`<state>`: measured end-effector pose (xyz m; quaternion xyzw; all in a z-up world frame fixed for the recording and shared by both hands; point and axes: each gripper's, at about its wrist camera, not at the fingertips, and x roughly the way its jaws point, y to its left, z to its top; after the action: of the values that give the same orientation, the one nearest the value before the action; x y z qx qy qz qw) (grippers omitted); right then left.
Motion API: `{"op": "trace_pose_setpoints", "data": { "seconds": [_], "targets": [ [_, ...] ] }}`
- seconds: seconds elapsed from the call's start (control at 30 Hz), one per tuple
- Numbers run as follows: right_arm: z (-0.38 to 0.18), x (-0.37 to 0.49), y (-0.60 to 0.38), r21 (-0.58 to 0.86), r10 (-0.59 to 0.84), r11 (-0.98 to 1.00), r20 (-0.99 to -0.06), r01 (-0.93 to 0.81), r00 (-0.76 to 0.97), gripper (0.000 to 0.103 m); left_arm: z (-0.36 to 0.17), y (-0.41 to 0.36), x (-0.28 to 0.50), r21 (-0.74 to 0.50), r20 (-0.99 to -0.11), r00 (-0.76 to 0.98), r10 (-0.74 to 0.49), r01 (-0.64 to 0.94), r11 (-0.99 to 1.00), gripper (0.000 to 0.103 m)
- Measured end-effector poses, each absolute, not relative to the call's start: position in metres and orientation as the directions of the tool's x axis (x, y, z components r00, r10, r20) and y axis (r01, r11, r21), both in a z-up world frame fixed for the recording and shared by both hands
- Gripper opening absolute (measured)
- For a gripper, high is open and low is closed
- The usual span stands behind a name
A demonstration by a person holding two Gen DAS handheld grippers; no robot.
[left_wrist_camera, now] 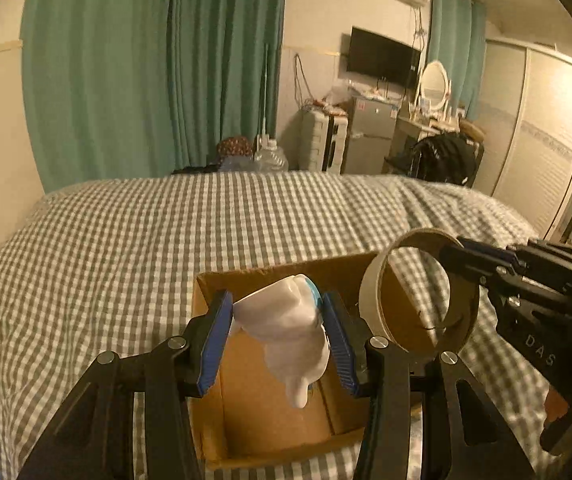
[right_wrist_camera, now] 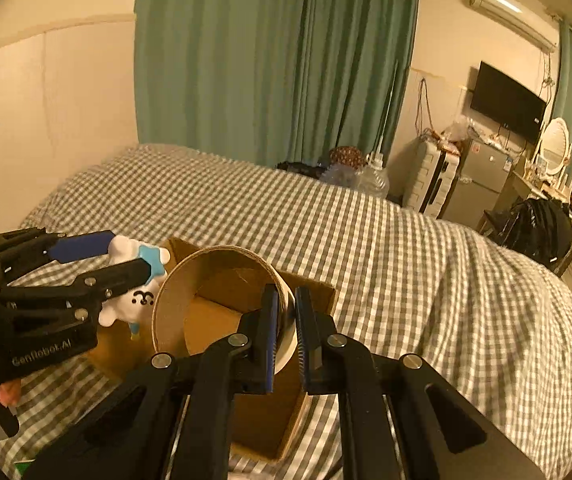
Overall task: Organize objects
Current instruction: 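Carry both items over the box and open both tools to drop them, then grasp the green-white medicine box with the left tool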
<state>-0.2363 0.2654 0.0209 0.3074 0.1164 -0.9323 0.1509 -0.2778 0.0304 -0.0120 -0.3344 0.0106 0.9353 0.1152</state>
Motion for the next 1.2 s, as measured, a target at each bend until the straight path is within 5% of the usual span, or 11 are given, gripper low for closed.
{"op": "trace_pose_setpoints", "data": {
  "seconds": [0.4,0.43,0.5,0.53,0.57,0.87,1.2],
  "targets": [
    [-0.022,-0.261,0.27,-0.06,-0.243,-0.921,-0.686,0.386,-0.686,0.011,-0.07,0.036,-0.306,-0.05,-0.719,-0.673,0.174,-0.199,-0.979,0.048],
    [-0.019,-0.259,0.271,-0.061,-0.245,-0.92,-0.681,0.386,-0.69,0.017,-0.068,0.034,-0.306,-0.051,-0.719,-0.673,0.173,-0.197,-0.979,0.049],
    [-0.012,-0.252,0.272,-0.067,-0.238,-0.923,-0.672,0.378,-0.701,0.044,-0.061,0.031,-0.3,-0.051,-0.714,-0.679,0.17,-0.192,-0.98,0.054],
    [-0.008,-0.25,0.274,-0.071,-0.231,-0.928,-0.662,0.367,-0.713,0.062,-0.058,0.03,-0.296,-0.045,-0.711,-0.684,0.164,-0.188,-0.981,0.066],
    [-0.005,-0.245,0.277,-0.069,-0.229,-0.932,-0.649,0.357,-0.725,0.066,-0.052,0.026,-0.291,-0.037,-0.706,-0.692,0.152,-0.179,-0.983,0.076],
    [0.044,-0.191,0.296,-0.068,-0.232,-0.941,-0.586,0.332,-0.777,0.076,0.004,0.012,-0.237,-0.027,-0.625,-0.771,0.118,-0.131,-0.991,0.096],
    [0.115,-0.087,0.306,-0.123,-0.24,-0.937,-0.458,0.328,-0.856,0.093,0.065,0.0,-0.145,0.009,-0.506,-0.857,0.098,-0.119,-0.993,0.103]
  ]
}}
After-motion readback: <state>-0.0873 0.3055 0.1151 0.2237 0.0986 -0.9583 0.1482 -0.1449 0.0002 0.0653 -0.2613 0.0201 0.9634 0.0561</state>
